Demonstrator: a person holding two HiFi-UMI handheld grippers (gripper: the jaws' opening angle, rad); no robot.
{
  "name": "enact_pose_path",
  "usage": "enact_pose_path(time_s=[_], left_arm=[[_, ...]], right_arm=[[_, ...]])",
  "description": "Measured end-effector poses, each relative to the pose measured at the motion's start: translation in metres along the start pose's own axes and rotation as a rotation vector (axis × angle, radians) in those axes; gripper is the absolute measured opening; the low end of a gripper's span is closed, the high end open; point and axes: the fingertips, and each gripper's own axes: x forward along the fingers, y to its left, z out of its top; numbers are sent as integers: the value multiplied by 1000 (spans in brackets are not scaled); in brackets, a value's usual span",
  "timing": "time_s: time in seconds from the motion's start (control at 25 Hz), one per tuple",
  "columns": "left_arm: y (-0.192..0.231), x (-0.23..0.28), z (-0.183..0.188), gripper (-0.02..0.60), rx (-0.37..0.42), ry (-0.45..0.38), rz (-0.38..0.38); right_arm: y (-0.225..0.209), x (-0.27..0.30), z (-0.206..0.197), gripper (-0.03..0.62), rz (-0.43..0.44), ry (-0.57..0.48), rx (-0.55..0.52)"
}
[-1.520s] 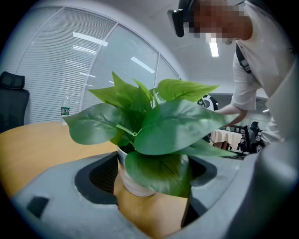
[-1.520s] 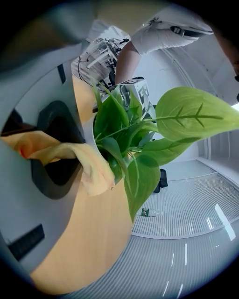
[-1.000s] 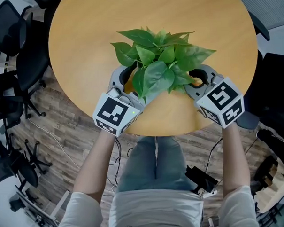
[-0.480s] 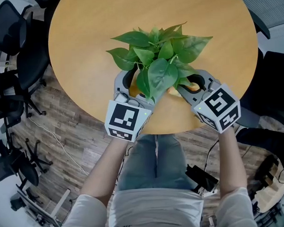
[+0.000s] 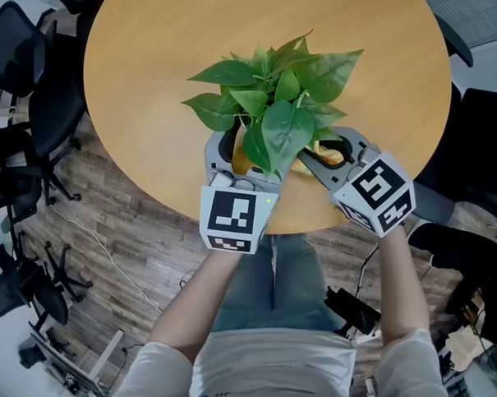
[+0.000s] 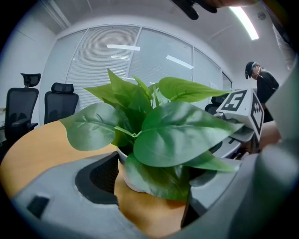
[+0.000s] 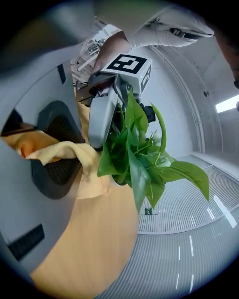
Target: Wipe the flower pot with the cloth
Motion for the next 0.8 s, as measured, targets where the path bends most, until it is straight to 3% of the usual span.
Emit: enact_pose_path(time_s=[0.12,0.28,0.56,0.8], left_arm=[[0,-2,-1,419,0,-4,3],[0,-5,-4,420,66,15,-74],[8,-18,-12,420,178,50,-286],[9,-31,-22,422,199,47,-516]], right_arm=[[0,0,-1,84,2,-2,4],[-2,-1,-3,84,0,-3,12],[-5,-1,-3,84,2,7,22],[-4,1,-11,84,12,15,31]])
